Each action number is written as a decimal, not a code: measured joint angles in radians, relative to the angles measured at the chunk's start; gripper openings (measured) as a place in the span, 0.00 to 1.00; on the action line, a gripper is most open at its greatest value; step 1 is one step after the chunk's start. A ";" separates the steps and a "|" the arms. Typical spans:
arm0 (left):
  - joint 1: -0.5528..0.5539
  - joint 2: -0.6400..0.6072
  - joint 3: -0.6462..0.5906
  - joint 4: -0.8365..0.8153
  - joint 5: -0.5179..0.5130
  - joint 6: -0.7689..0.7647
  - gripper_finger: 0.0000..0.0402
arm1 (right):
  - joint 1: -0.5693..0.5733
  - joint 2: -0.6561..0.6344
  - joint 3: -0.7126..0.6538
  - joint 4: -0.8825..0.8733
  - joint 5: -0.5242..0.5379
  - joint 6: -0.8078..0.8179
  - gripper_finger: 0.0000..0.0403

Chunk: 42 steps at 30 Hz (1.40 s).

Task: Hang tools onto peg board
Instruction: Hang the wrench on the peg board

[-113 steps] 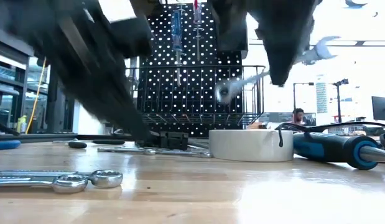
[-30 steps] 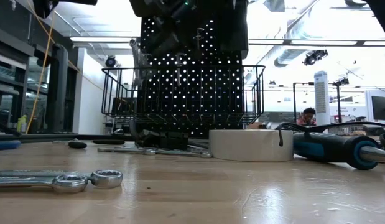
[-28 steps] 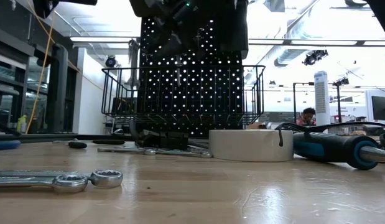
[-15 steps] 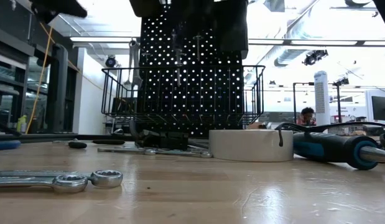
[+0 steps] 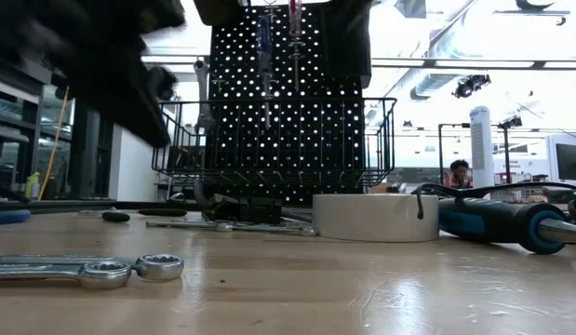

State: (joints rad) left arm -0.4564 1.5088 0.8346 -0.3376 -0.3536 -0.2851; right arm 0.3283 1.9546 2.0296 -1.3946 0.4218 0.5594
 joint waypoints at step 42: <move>0.295 0.025 -0.150 0.044 0.142 0.237 0.00 | 0.433 0.000 -0.407 0.203 -0.090 1.215 0.00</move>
State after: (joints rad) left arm -0.1612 1.5337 0.6843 -0.2938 -0.2117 -0.0483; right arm 0.7612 1.9541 1.6222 -1.1920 0.3317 1.7744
